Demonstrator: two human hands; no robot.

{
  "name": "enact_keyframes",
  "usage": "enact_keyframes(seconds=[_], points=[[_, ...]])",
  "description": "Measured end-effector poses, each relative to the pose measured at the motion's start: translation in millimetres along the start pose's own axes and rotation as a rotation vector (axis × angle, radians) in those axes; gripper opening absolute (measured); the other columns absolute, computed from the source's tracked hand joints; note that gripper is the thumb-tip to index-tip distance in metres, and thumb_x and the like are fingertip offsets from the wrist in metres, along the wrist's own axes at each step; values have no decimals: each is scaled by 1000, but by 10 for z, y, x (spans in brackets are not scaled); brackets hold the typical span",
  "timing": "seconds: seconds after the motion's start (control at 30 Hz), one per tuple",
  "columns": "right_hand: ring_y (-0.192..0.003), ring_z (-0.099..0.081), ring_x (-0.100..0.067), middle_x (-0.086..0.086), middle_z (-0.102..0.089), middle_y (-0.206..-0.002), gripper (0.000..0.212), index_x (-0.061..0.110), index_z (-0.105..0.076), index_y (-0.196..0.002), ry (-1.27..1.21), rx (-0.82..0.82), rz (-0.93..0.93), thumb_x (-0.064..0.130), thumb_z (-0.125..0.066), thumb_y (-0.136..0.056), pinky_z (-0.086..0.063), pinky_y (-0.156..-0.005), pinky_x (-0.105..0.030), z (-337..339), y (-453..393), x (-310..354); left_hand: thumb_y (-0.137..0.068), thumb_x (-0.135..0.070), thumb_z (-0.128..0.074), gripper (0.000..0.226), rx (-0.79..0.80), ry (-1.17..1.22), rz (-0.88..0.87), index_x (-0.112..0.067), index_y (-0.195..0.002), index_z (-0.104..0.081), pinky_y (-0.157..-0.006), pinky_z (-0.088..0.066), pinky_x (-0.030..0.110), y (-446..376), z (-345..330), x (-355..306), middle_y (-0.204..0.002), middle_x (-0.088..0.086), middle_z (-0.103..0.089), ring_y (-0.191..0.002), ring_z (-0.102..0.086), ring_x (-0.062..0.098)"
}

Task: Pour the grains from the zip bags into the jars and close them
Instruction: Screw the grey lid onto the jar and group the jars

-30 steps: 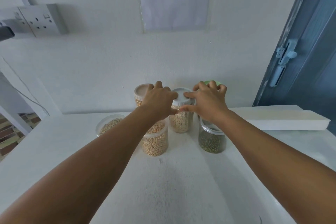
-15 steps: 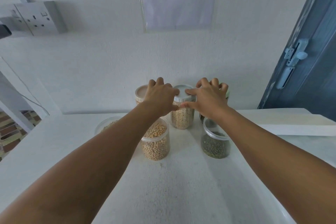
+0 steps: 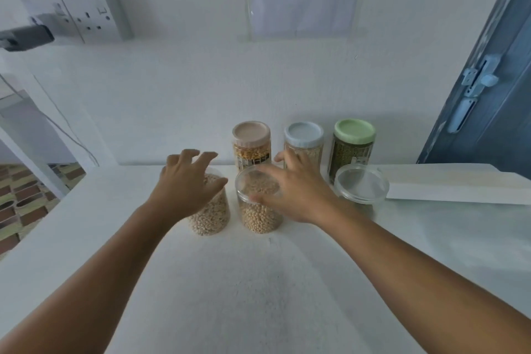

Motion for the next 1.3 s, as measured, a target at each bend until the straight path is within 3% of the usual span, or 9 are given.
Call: enact_keyframes(seconds=[0.17, 0.37, 0.5, 0.7, 1.03, 1.3], points=[[-152, -14, -39, -9, -18, -168, 73, 50, -33, -155, 79, 158, -32, 79, -51, -90, -27, -118, -56, -226, -12, 197, -84, -82, -56, 90, 244, 83, 38, -42, -160, -32, -123, -26, 50, 171, -88, 329, -172, 4, -19, -156, -24, 30], [-149, -22, -39, -10, -30, -166, 56, 50, -39, -152, 97, 96, -53, 65, -50, -99, -30, -116, -55, -270, -15, 230, -88, -74, -61, 84, 209, 115, 30, -41, -160, -34, -122, -27, 47, 203, -105, 347, -172, 4, -21, -156, -26, 28], [-150, -24, -37, -8, -30, -167, 56, 52, -37, -152, 167, 88, -64, 67, -46, -99, -25, -117, -57, -248, 18, 238, -88, -72, -63, 83, 198, 91, 24, -37, -159, -39, -120, -30, 46, 220, -88, 296, -169, 9, -28, -154, -31, 28], [-141, -38, -33, -4, -46, -156, 58, 54, -35, -151, 289, 44, -79, 74, -40, -97, -27, -108, -54, -125, 233, 102, -88, -71, -65, 82, 200, 96, 1, -36, -158, -40, -116, -37, 44, 319, -135, 15, -167, 9, -30, -148, -41, 30], [-143, -39, -30, -1, -43, -161, 61, 55, -34, -152, 329, -14, -178, 76, -41, -96, -19, -112, -56, 67, 554, -285, -91, -63, -66, 78, 219, 122, -87, -32, -158, -42, -109, -42, 42, 318, -205, -645, -162, 10, -37, -141, -47, 31], [-144, -39, -30, -2, -44, -161, 59, 54, -34, -152, 338, -24, -194, 74, -42, -97, -15, -114, -61, 65, 547, -352, -92, -61, -68, 75, 230, 131, -106, -30, -156, -44, -105, -44, 41, 266, -234, -770, -155, 10, -42, -134, -50, 31]])
Point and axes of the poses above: each hand's wrist, its own y-axis away from the middle knuckle, its own z-axis out of the back of the hand, x = y × z, the point moved 4 cm from there along -y, towards the middle knuckle
